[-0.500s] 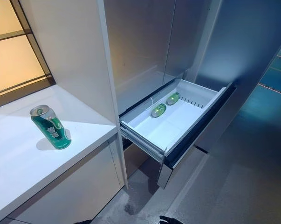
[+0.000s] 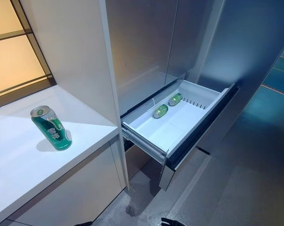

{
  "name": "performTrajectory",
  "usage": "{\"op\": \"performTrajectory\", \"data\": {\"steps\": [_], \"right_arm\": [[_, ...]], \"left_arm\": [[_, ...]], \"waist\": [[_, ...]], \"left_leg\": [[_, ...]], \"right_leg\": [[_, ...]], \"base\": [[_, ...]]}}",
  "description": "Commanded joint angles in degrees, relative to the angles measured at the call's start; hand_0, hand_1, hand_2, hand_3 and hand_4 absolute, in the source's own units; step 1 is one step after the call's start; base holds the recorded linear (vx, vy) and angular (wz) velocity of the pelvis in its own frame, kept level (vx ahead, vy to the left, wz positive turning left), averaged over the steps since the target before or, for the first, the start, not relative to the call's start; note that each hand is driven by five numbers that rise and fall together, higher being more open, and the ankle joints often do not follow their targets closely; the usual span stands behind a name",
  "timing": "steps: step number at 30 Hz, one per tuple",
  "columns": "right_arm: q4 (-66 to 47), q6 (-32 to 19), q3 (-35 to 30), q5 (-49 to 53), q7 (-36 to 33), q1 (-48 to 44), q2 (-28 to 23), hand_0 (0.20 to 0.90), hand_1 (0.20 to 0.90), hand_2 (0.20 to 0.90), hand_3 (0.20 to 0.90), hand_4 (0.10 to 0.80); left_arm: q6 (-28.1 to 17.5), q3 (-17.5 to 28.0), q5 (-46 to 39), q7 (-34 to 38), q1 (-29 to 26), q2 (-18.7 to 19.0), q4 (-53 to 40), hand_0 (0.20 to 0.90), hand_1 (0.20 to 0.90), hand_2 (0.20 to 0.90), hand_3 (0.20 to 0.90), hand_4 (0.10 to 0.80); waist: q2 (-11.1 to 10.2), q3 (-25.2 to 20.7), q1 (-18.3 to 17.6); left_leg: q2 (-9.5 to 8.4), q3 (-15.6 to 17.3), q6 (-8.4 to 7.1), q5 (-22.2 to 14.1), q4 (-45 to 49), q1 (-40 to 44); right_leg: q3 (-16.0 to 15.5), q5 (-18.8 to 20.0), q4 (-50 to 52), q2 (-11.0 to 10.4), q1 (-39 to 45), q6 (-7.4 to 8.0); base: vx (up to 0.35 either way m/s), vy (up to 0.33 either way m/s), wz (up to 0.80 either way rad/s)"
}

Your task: Put drinks into fridge and close the fridge

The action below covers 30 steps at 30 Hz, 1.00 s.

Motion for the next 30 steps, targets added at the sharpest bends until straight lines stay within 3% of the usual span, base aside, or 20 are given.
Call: {"op": "performTrajectory", "data": {"steps": [1,7,8,12,17,21,22,24,25,26,30], "right_arm": [[3.5,-0.7,0.9,-1.1,2.1,-2.5,-1.1,0.9,0.9,0.9,0.9,0.8],[2.6,0.4,1.8,-2.2,2.7,-3.1,-2.0,0.9,0.9,0.9,0.9,0.8],[2.5,0.5,1.8,-2.3,2.8,-3.2,-2.1,0.9,0.9,0.9,0.9,0.8],[3.2,0.1,2.4,-2.2,4.1,-4.6,-3.4,0.9,0.9,0.9,0.9,0.8],[2.5,0.3,2.5,-2.8,3.7,-4.8,-3.9,0.9,0.9,0.9,0.9,0.8],[2.1,0.5,2.5,-2.8,3.0,-4.6,-3.9,0.9,0.9,0.9,0.9,0.8],[2.0,0.6,2.4,-2.9,2.9,-4.6,-4.0,0.9,0.9,0.9,0.9,0.8],[2.1,0.5,2.4,-2.9,2.7,-4.4,-3.9,0.9,0.9,0.9,0.9,0.8],[2.4,0.2,2.1,-2.9,2.7,-4.3,-4.0,0.9,0.9,0.9,0.9,0.8],[2.6,0.0,1.6,-3.2,2.8,-4.1,-4.0,0.9,0.9,0.9,0.9,0.8],[2.6,-0.8,0.9,-3.9,2.7,-3.4,-3.5,0.9,0.9,0.9,0.9,0.8]], "left_arm": [[-4.2,0.0,2.9,0.5,-3.3,-0.5,3.1,0.9,0.9,0.9,0.9,0.8],[-17.0,-3.2,6.5,0.6,-4.8,0.7,-2.5,0.9,0.9,0.9,0.9,0.8],[-16.3,-3.7,5.9,-2.2,-5.1,0.9,-3.7,0.9,0.9,0.9,0.9,0.8],[-27.4,-8.9,13.4,3.3,-7.0,3.3,-9.1,0.9,0.9,0.9,0.9,0.8],[-27.9,-12.3,17.7,5.4,-8.9,6.4,-20.9,0.9,0.9,0.9,0.9,0.8],[-24.7,-14.1,16.1,-0.3,-10.6,11.9,-35.9,0.9,0.9,0.9,0.9,0.8],[-23.0,-13.8,12.2,-5.2,-11.3,13.7,-41.3,0.9,0.9,0.9,0.9,0.8],[-17.1,-12.6,5.0,-12.2,-12.0,15.5,-49.7,0.9,0.9,0.9,0.9,0.8],[-10.0,-10.8,-5.4,-19.7,-12.4,16.5,-57.1,0.9,0.9,0.9,0.9,0.8],[-2.8,-8.7,-13.1,-23.9,-11.9,15.3,-64.1,0.9,0.9,0.9,0.9,0.8],[4.5,-5.6,-29.7,-30.2,-11.7,13.0,-73.9,0.9,0.9,0.9,0.9,0.8]], "waist": [[-0.5,0.5,1.0],[-0.2,0.7,0.8],[-0.1,0.7,0.8],[0.4,1.0,0.8],[1.3,1.6,0.7],[2.0,1.8,0.8],[2.1,1.8,0.9],[2.2,1.7,1.1],[2.3,1.6,1.4],[2.3,1.4,1.7],[2.2,1.2,2.1]], "left_leg": [[-3.14,2.9,1.5,-5.5,3.7,-1.2],[-3.09,3.0,1.38,-5.4,3.7,-1.4],[-3.08,3.0,1.38,-5.4,3.7,-1.5],[-2.85,3.4,1.42,-5.3,3.7,-1.6],[-2.95,3.2,1.53,-5.2,3.9,-1.7],[-3.12,2.8,1.8,-5.0,3.6,-1.6],[-3.16,2.7,1.91,-5.0,3.5,-1.6],[-3.2,2.6,2.07,-5.0,3.4,-1.6],[-3.22,2.4,2.21,-5.0,3.2,-1.5],[-3.23,2.1,2.33,-5.1,3.0,-1.4],[-3.27,1.4,2.53,-5.2,2.4,-0.8]], "right_leg": [[-2.1,-6.5,7.1,0.3,-2.3,2.23],[-1.7,-6.4,7.2,0.4,-2.6,2.39],[-1.7,-6.3,7.2,0.4,-2.6,2.41],[-1.9,-6.5,7.5,0.6,-2.9,2.35],[-1.9,-6.7,8.1,0.6,-3.2,2.25],[-1.5,-6.8,8.3,0.7,-3.3,2.34],[-1.4,-6.7,8.3,0.7,-3.4,2.35],[-1.2,-6.7,8.2,0.8,-3.3,2.34],[-1.2,-6.6,8.0,0.9,-3.2,2.34],[-1.0,-6.6,7.9,1.0,-3.0,2.3],[-0.9,-6.5,7.7,1.2,-2.5,2.24]], "base": [[0.0,0.0,0.0],[0.0,0.0,0.0],[0.0,0.0,0.0],[-0.016,0.0,0.0],[-0.019,0.034,0.0],[-0.006,0.017,0.0],[0.0,0.0,0.0],[0.0,0.0,0.0],[0.0,0.0,0.0],[0.0,0.0,0.0],[0.0,0.0,0.0]]}}
